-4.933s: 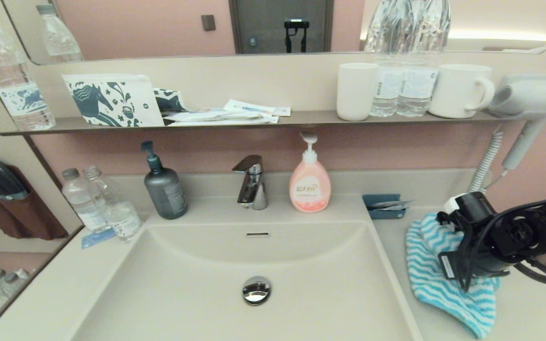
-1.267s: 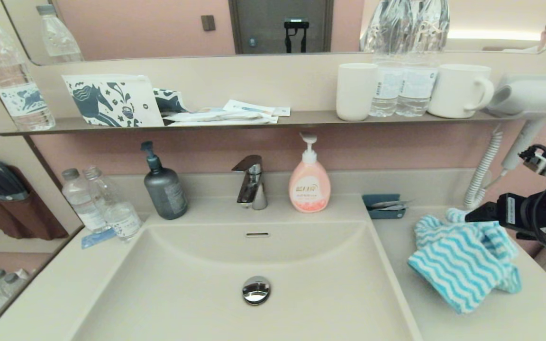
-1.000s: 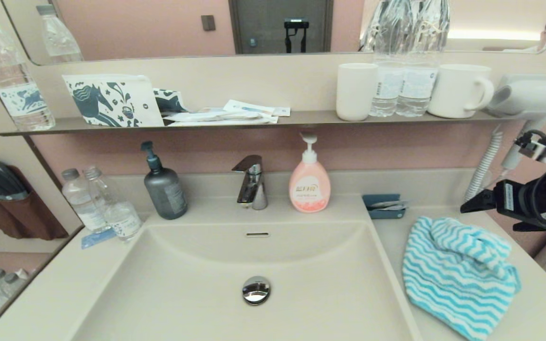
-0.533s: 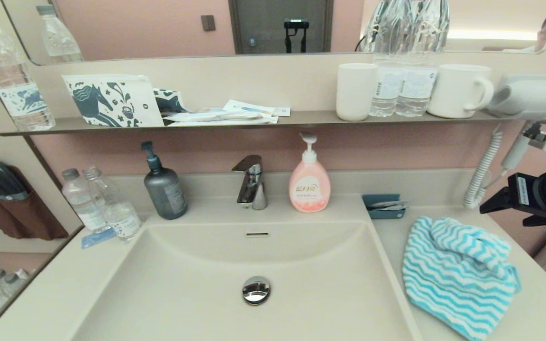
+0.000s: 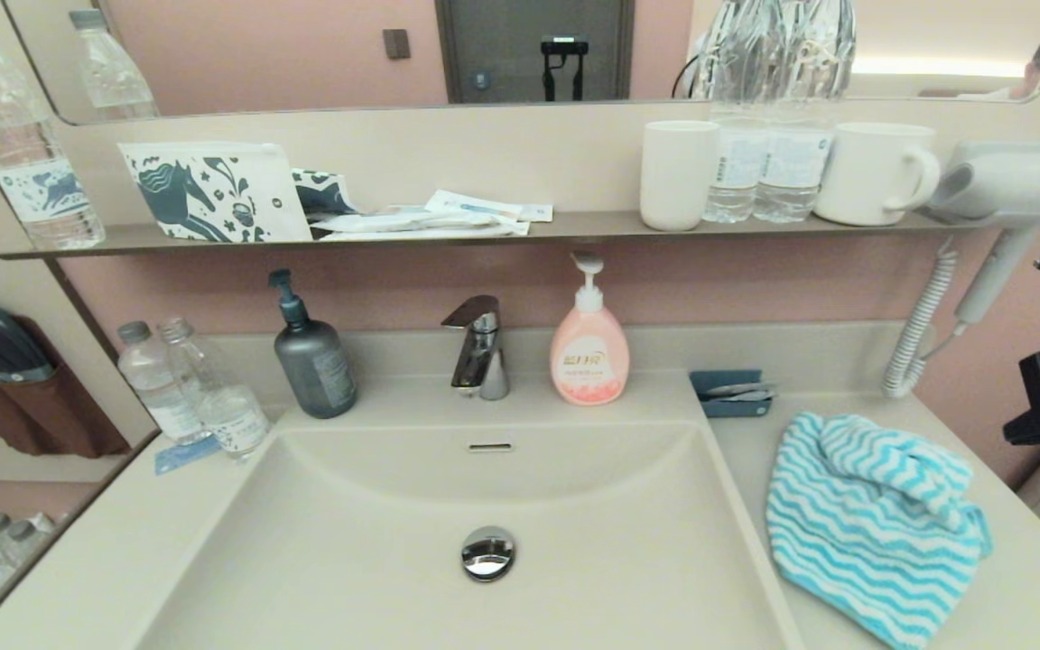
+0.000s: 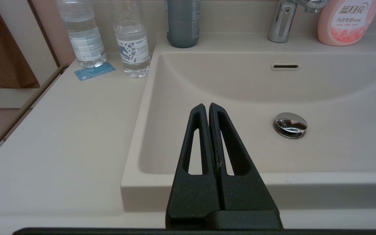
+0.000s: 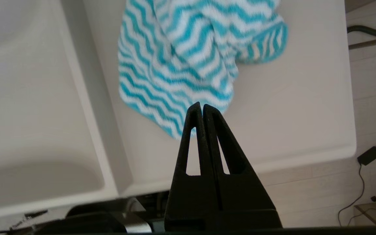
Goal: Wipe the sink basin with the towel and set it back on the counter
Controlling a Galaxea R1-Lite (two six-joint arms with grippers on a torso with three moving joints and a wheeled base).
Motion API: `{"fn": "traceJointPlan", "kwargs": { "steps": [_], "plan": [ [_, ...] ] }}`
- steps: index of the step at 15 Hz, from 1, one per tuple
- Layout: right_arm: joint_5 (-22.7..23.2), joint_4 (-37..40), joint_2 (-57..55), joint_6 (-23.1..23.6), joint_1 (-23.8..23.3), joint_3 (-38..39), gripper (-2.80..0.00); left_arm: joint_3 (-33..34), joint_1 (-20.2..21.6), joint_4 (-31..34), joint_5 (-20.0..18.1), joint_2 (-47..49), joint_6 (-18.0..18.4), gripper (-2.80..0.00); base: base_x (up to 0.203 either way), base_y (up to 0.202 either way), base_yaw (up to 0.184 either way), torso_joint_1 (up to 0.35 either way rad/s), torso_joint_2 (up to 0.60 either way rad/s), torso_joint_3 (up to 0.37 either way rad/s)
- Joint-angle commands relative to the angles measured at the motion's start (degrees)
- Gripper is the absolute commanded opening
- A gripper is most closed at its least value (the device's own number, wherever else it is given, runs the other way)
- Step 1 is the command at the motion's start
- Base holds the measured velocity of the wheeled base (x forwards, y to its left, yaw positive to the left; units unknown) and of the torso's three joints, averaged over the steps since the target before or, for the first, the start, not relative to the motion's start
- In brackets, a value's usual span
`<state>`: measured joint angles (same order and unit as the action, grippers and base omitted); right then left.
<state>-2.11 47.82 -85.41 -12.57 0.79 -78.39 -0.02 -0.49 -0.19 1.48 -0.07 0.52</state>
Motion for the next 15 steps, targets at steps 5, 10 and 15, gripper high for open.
{"fn": "traceJointPlan", "kwargs": {
  "steps": [5, 10, 15],
  "plan": [
    [-0.34, 4.56, 19.22, 1.71, 0.40, 10.17, -2.80, 0.02, 0.05, -0.06, 0.02, 0.07, 0.00, -2.80, 0.000, 0.000, 0.000, 0.000, 0.00, 0.000],
    [-5.21, 6.60, 40.77, 2.46, 0.40, 19.02, -2.80, -0.05, -0.02, -0.01, 0.02, 0.07, 0.00, -2.80, 0.000, 0.000, 0.000, 0.000, 0.00, 0.000],
    [-6.74, 10.99, 60.30, 5.51, 0.29, 22.67, -2.80, 0.02, 0.05, 0.01, 0.02, 0.07, 0.00, -2.80, 0.000, 0.000, 0.000, 0.000, 0.00, 0.000]
  ]
}}
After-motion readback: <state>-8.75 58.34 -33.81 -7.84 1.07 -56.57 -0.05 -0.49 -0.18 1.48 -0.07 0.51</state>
